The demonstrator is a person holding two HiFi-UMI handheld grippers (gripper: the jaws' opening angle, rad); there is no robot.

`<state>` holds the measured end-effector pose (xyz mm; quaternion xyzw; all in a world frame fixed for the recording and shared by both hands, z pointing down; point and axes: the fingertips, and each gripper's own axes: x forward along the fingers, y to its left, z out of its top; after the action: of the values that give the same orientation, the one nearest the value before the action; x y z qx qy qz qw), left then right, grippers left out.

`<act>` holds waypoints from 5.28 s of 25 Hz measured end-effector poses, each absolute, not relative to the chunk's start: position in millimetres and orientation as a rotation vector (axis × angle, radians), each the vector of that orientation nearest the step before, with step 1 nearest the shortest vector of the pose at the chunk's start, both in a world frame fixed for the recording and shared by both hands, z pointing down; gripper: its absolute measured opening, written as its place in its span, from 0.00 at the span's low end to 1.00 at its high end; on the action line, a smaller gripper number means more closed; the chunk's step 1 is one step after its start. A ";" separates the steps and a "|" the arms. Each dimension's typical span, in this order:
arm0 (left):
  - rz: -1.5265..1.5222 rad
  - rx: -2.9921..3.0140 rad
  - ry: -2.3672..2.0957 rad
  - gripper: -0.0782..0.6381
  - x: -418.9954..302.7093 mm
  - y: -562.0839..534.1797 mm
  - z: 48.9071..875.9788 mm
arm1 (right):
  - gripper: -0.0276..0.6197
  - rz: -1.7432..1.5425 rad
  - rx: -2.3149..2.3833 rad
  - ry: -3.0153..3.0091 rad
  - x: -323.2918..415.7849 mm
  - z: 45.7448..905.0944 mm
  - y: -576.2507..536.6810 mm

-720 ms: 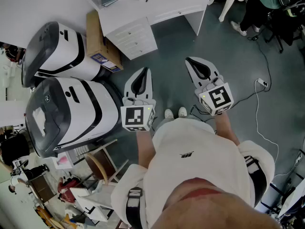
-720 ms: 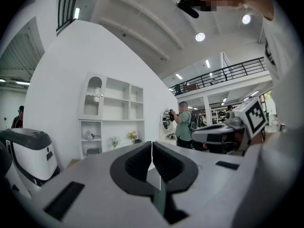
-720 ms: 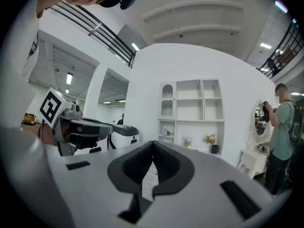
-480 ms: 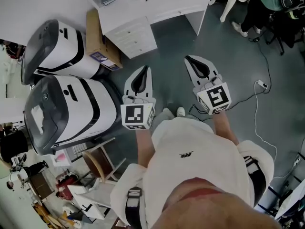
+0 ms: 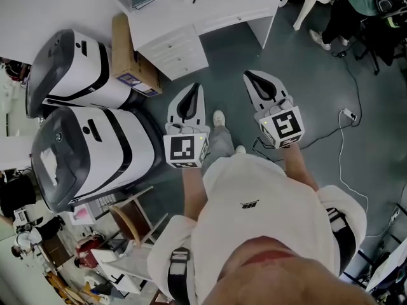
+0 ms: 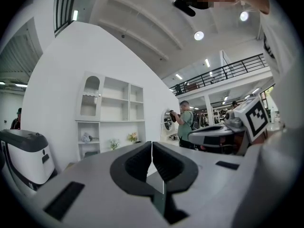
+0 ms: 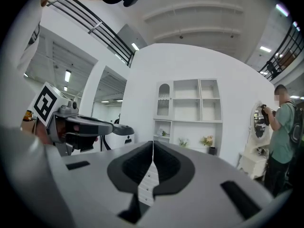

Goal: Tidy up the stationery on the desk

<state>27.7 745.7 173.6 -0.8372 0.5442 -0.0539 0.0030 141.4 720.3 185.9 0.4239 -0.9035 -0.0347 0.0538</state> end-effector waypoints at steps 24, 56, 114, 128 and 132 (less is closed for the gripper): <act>-0.210 -2.717 1.640 0.11 -37.2 538.4 197.3 | 0.04 -0.047 1.351 -2.662 77.7 205.7 519.6; -0.210 -2.825 1.493 0.11 -69.7 333.0 217.4 | 0.06 -0.019 1.450 -2.529 44.2 226.0 330.8; -0.473 -3.121 1.302 0.11 22.6 -48.0 372.9 | 0.13 0.387 1.451 -2.300 105.0 387.0 -50.5; -0.549 -3.139 1.285 0.11 51.5 -92.4 407.9 | 0.13 0.461 1.399 -2.277 126.0 432.5 -94.0; -0.575 -3.127 1.315 0.11 59.0 -104.9 419.8 | 0.12 0.485 1.337 -2.287 126.3 449.8 -107.6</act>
<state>59.0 -104.9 419.8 -0.8986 0.3780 -0.1653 -0.1492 126.3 -107.6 449.8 0.4840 -0.8279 0.1755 0.2225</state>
